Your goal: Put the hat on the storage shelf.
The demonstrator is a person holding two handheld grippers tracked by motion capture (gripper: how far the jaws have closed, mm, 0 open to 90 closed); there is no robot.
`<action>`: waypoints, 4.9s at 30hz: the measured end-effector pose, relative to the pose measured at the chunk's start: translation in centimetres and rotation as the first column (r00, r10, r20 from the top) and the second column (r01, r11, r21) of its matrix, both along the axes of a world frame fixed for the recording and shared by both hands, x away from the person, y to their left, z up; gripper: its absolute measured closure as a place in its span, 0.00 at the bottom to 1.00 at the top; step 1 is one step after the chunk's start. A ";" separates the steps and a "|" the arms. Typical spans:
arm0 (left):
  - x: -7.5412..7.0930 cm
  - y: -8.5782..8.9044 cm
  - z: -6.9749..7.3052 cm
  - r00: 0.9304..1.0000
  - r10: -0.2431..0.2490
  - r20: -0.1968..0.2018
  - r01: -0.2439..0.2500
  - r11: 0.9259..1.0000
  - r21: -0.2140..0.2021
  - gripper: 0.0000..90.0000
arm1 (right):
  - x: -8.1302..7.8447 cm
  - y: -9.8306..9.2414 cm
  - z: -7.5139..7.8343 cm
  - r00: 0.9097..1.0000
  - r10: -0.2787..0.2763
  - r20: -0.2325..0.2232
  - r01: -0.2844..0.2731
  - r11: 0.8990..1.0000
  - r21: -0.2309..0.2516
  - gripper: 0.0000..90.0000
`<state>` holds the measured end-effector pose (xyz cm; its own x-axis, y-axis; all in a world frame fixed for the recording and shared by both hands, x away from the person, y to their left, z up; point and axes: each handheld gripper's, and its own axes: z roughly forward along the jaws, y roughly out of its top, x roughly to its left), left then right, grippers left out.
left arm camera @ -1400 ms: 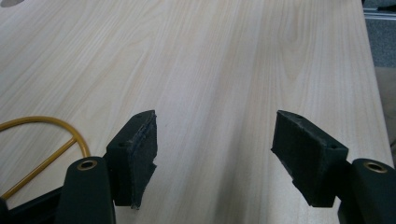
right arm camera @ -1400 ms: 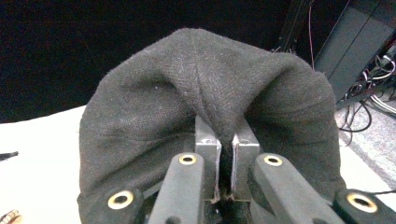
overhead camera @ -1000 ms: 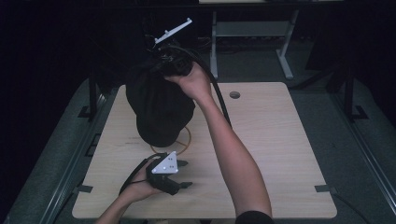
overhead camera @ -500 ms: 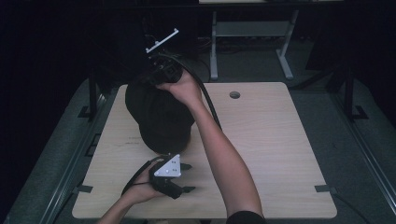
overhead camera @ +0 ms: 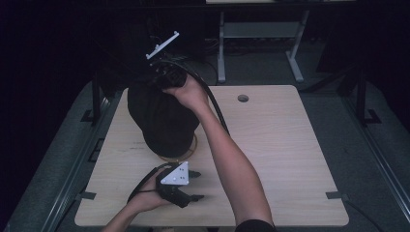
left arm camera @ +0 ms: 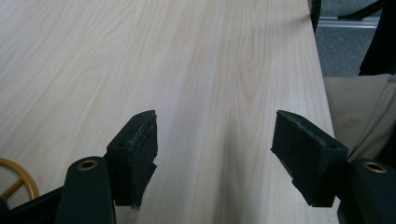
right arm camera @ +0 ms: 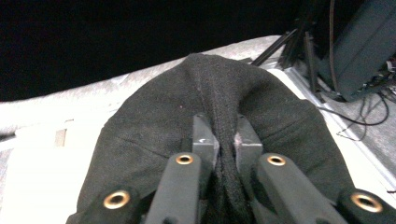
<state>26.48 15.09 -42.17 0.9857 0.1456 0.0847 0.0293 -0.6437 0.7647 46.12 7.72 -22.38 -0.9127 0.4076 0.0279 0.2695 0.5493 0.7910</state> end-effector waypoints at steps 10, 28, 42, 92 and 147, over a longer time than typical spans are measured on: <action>-0.1 0.0 0.1 1.000 -0.001 -0.009 0.001 1.000 -0.007 0.34 | 1.0 1.4 -1.1 0.997 -0.042 -0.063 0.039 0.998 -0.053 0.73; 0.1 0.3 -0.1 1.000 0.016 0.002 -0.016 1.000 -0.009 0.34 | -0.1 -2.2 -0.1 0.998 -0.050 -0.023 0.052 0.996 0.072 0.35; 0.4 0.6 -0.2 0.999 0.047 -0.001 -0.047 0.999 -0.013 0.32 | -1.4 -5.8 0.3 0.998 -0.063 -0.031 0.066 0.992 0.111 0.31; 0.7 1.0 -0.6 0.995 0.094 -0.017 -0.095 0.994 -0.045 0.30 | -7.0 -19.8 -4.6 0.973 -0.206 -0.104 0.219 0.966 0.137 0.27; 0.9 1.6 -0.6 0.991 0.118 -0.055 -0.122 0.990 -0.071 0.25 | -13.7 -28.5 -12.8 0.924 -0.306 -0.227 0.337 0.935 0.111 0.22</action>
<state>27.39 16.73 -42.75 0.9635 0.2671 0.0201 0.1425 -0.5746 0.8060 32.46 -20.76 -35.21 -0.7014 0.6555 0.2799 0.5755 0.2892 0.7650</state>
